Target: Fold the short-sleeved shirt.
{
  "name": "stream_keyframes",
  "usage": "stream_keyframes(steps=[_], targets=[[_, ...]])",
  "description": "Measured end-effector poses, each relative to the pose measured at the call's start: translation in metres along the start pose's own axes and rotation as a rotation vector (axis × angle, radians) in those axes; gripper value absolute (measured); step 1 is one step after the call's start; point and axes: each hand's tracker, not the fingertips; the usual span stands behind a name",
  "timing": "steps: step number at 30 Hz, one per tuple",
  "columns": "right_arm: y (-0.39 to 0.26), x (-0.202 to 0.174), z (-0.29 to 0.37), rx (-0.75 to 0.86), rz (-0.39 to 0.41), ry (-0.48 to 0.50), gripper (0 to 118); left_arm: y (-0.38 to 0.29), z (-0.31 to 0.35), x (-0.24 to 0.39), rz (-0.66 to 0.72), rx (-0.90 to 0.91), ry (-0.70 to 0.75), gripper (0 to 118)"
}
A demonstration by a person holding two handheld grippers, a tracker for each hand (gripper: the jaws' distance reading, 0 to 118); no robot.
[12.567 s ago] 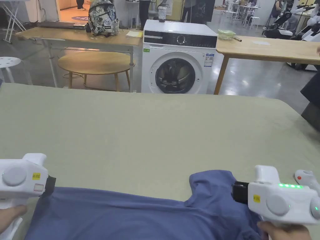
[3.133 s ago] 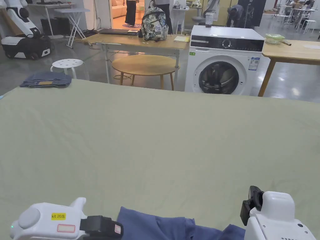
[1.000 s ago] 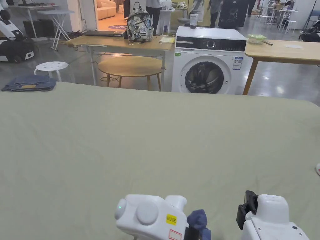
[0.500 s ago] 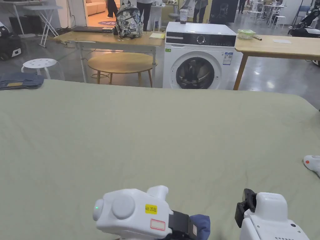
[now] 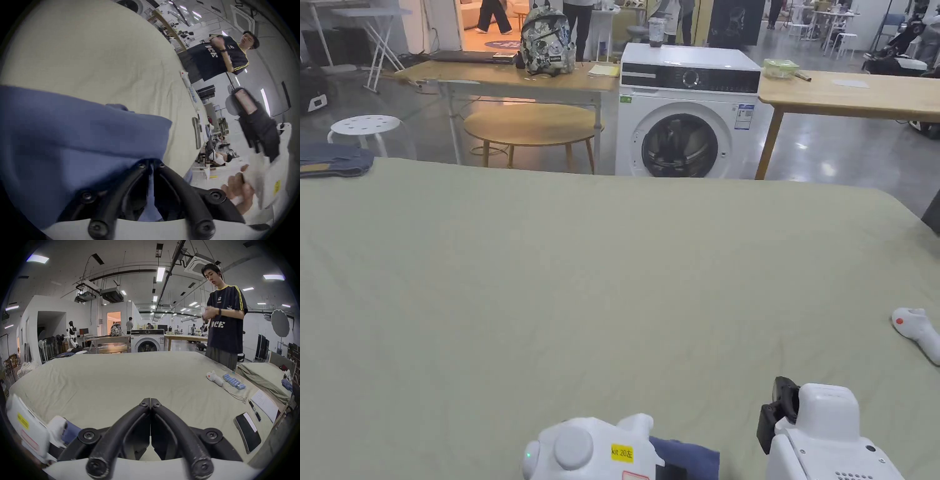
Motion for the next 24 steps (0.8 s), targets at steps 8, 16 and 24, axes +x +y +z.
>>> stream_keyframes(steps=[8, 16, 24], targets=[[0.002, 0.0, -0.002, 0.006, 0.005, 0.001, 0, -0.007, 0.014, 0.011, -0.089, 0.066, 0.063, 0], [0.013, -0.009, -0.01, 0.052, 0.0, 0.009, 0, -0.005, 0.097, 0.034, -0.316, 0.457, 0.333, 0], [0.032, -0.029, -0.012, 0.145, -0.006, 0.015, 0, -0.022, 0.148, 0.039, -0.47, 0.967, 0.736, 0]])
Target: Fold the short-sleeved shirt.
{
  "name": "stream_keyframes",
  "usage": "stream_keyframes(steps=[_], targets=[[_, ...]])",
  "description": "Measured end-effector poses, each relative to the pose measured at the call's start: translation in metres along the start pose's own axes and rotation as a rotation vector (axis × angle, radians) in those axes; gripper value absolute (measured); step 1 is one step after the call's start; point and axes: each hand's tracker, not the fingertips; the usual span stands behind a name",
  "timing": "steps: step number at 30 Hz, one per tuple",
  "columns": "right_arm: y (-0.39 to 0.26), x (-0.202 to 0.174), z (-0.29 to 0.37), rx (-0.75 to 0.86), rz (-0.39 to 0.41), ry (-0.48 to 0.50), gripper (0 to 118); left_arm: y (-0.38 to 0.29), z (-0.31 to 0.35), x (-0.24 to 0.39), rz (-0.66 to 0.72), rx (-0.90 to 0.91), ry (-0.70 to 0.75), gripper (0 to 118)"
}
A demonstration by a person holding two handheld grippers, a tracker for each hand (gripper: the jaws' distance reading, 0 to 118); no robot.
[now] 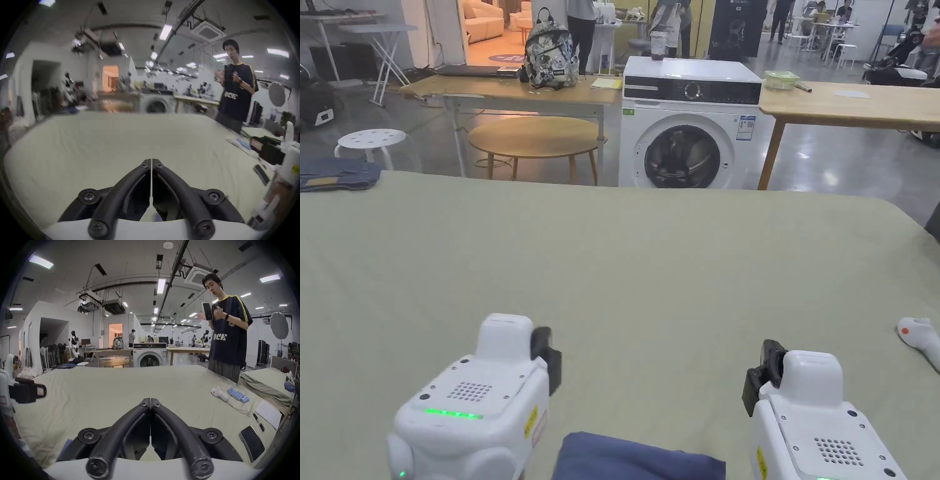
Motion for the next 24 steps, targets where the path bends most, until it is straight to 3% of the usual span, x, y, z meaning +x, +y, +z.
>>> stream_keyframes(steps=[7, 14, 18, 24], targets=[[0.013, -0.01, 0.006, 0.075, -0.003, 0.0, 0, -0.001, 0.018, -0.021, -0.029, 0.26, 0.233, 0], [0.015, -0.014, 0.01, 0.097, 0.027, -0.001, 0, 0.003, 0.02, -0.04, -0.008, 0.227, 0.202, 0], [0.003, -0.014, 0.022, 0.021, 0.047, 0.017, 0, 0.0, 0.018, -0.047, 0.011, 0.18, 0.179, 0], [-0.052, -0.019, 0.053, -0.214, 0.064, 0.14, 0, -0.015, 0.014, -0.054, 0.034, 0.099, 0.138, 0]])
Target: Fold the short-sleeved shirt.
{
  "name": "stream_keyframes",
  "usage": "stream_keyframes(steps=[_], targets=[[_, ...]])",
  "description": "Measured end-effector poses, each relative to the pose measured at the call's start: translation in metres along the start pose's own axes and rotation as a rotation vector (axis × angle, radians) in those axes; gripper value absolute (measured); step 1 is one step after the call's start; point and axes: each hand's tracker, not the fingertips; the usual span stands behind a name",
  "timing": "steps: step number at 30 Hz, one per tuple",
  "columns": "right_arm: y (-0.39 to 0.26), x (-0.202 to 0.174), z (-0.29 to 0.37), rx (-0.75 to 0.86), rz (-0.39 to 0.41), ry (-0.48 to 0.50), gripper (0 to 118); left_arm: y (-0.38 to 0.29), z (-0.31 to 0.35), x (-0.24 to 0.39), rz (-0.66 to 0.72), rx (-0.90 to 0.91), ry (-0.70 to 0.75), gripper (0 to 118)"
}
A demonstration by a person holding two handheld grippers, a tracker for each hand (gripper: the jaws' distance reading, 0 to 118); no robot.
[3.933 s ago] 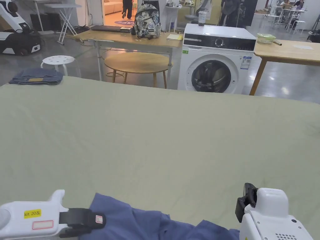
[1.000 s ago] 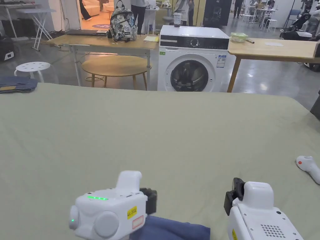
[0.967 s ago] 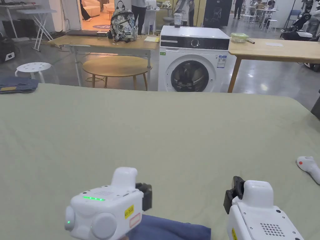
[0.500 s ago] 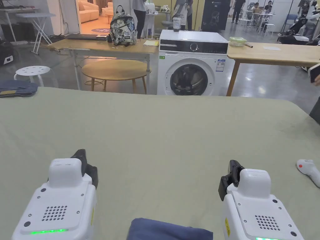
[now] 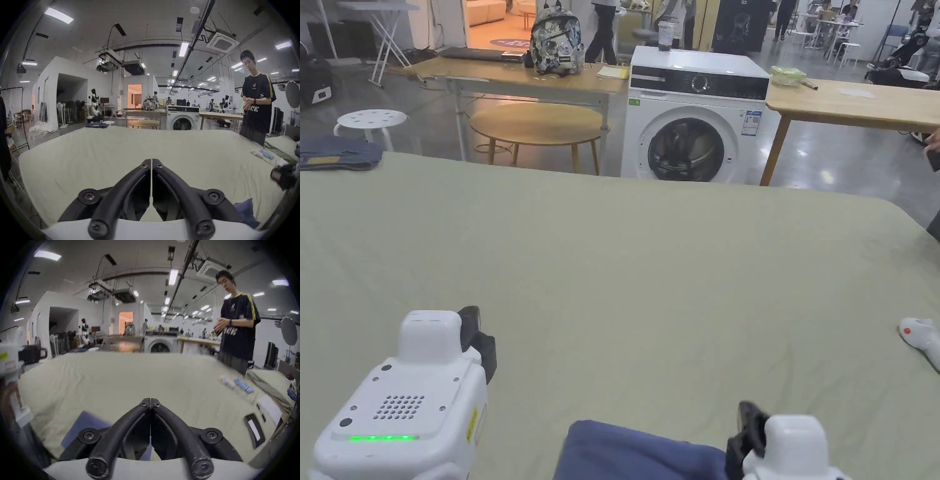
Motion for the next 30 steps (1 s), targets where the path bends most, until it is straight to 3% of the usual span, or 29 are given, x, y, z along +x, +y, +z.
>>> stream_keyframes(steps=[5, 8, 16, 21, 27, 30], targets=[[-0.042, -0.018, -0.006, -0.124, 0.06, 0.058, 0, -0.017, -0.001, 0.0, 0.014, -0.082, -0.028, 0], [-0.052, -0.023, -0.023, -0.136, 0.069, 0.028, 0, -0.027, -0.001, 0.0, 0.026, -0.127, -0.044, 0], [-0.062, -0.018, -0.068, -0.218, 0.035, -0.041, 0, -0.052, 0.009, -0.002, 0.022, -0.23, -0.108, 0], [-0.062, -0.015, -0.074, -0.238, -0.003, -0.041, 0, -0.061, 0.005, -0.008, 0.087, -0.375, -0.237, 0], [-0.064, -0.013, -0.074, -0.248, -0.005, -0.035, 0, -0.062, -0.014, -0.033, 0.328, -0.572, -0.459, 18], [-0.064, -0.014, -0.074, -0.246, 0.006, -0.037, 0, -0.073, -0.04, -0.055, 0.457, -0.692, -0.578, 58]])
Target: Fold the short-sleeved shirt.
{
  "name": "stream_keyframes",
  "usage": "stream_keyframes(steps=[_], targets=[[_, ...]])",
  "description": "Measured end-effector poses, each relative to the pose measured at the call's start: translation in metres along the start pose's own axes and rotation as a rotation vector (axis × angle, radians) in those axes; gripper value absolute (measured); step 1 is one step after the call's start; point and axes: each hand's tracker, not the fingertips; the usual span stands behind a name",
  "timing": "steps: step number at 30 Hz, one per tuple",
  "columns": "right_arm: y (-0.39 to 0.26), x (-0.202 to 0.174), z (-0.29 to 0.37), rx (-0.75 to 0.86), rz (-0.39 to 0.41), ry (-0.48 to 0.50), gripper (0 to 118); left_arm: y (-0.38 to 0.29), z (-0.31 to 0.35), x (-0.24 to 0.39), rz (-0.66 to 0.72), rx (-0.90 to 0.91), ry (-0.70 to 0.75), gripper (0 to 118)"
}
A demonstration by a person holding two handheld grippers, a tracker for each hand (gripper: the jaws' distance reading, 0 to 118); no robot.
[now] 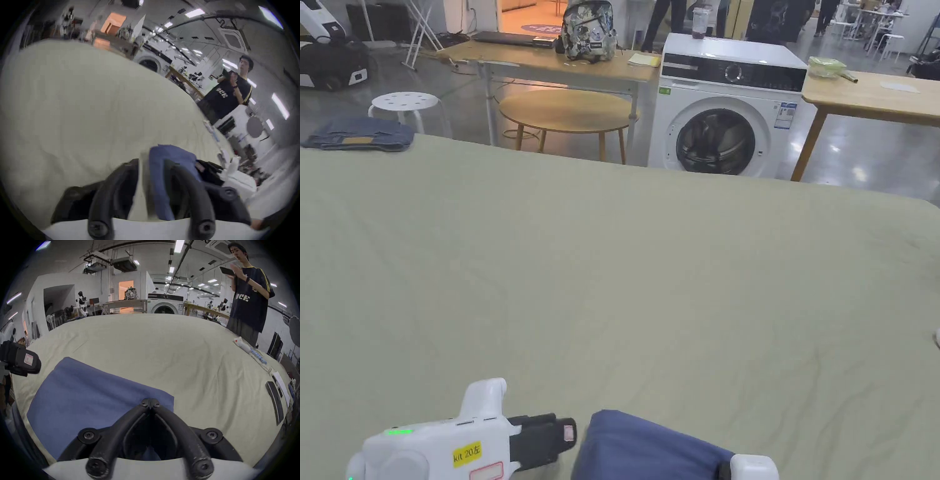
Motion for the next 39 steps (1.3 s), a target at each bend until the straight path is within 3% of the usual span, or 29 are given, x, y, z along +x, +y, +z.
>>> stream_keyframes(steps=[4, 9, 13, 15, 17, 20, 23, 39], targets=[[0.001, 0.0, 0.002, -0.001, -0.006, 0.005, 0, 0.009, -0.012, -0.008, 0.107, -0.16, -0.175, 74], [-0.001, 0.003, -0.001, -0.003, -0.01, 0.007, 0, 0.007, -0.051, -0.025, 0.179, -0.342, -0.249, 75], [-0.001, 0.004, -0.002, -0.002, -0.014, 0.007, 0, 0.005, -0.066, -0.017, 0.306, -0.322, -0.379, 74], [0.0, 0.002, -0.001, -0.004, -0.017, 0.006, 0, 0.004, -0.076, -0.011, 0.31, -0.367, -0.399, 65], [0.0, 0.002, 0.0, -0.004, -0.017, 0.006, 0, 0.0, -0.081, -0.005, 0.269, -0.362, -0.407, 33], [-0.001, 0.002, 0.002, -0.001, -0.012, 0.006, 0, -0.004, -0.087, -0.008, 0.222, -0.369, -0.334, 19], [-0.004, 0.001, 0.003, 0.01, 0.002, 0.009, 0, -0.014, -0.078, -0.011, 0.301, -0.336, -0.39, 16], [0.005, -0.004, 0.014, 0.055, 0.024, 0.021, 0, 0.004, -0.059, -0.003, 0.268, -0.312, -0.384, 14]])
